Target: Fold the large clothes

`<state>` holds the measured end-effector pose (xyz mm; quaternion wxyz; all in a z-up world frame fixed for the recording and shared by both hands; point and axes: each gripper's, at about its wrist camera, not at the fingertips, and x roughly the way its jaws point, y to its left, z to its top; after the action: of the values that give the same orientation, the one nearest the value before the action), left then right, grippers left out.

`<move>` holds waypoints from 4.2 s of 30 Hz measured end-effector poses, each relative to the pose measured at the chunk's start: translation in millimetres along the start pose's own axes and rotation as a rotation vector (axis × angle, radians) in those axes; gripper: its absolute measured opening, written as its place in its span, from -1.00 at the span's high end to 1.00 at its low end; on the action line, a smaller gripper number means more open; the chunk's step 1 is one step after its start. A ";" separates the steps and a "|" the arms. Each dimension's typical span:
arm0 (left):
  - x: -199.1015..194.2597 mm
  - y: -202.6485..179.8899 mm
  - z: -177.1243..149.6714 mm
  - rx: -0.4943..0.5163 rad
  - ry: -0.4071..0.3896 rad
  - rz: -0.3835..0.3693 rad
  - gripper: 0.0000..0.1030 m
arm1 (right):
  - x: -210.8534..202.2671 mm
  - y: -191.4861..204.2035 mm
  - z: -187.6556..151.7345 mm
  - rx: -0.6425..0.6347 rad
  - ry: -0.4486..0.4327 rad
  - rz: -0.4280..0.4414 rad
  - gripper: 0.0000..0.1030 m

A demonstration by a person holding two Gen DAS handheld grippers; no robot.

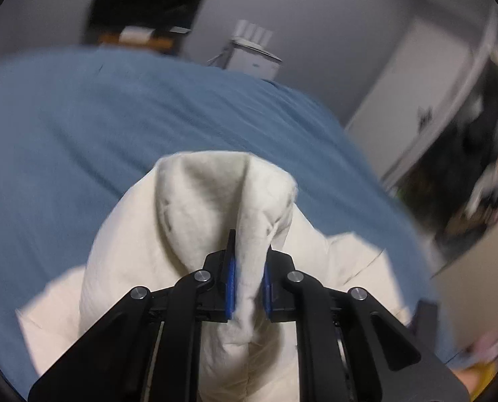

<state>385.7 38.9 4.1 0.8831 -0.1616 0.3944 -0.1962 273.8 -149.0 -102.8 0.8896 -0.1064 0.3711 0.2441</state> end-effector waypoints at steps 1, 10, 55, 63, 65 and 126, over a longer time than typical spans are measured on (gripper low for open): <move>2.2 18.1 -4.8 -0.065 0.007 -0.013 0.76 | 0.1 -0.4 -0.8 0.000 0.000 0.002 0.40; 41.1 77.5 -40.9 -0.158 0.078 0.073 0.59 | 4.5 5.4 -2.2 -0.045 0.012 -0.020 0.40; -211.1 -76.4 -188.3 0.196 0.094 0.372 -0.86 | -224.9 56.5 -23.7 0.067 -0.027 -0.147 -0.50; -276.8 -81.9 -261.4 0.186 0.143 0.442 -0.86 | -313.0 54.8 -106.8 0.123 0.057 -0.208 -0.51; -289.7 -81.1 -276.8 0.173 0.152 0.451 -0.86 | -325.2 53.3 -130.3 0.132 0.092 -0.252 -0.51; -328.1 -29.7 -328.1 -0.082 0.298 0.164 0.01 | -343.1 0.6 -239.4 0.505 0.338 0.074 0.21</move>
<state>-70.9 125.7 16.1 0.8204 -0.1340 0.5407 -0.1292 -79.9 -359.1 -26.5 0.8041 0.0925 0.5663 0.1555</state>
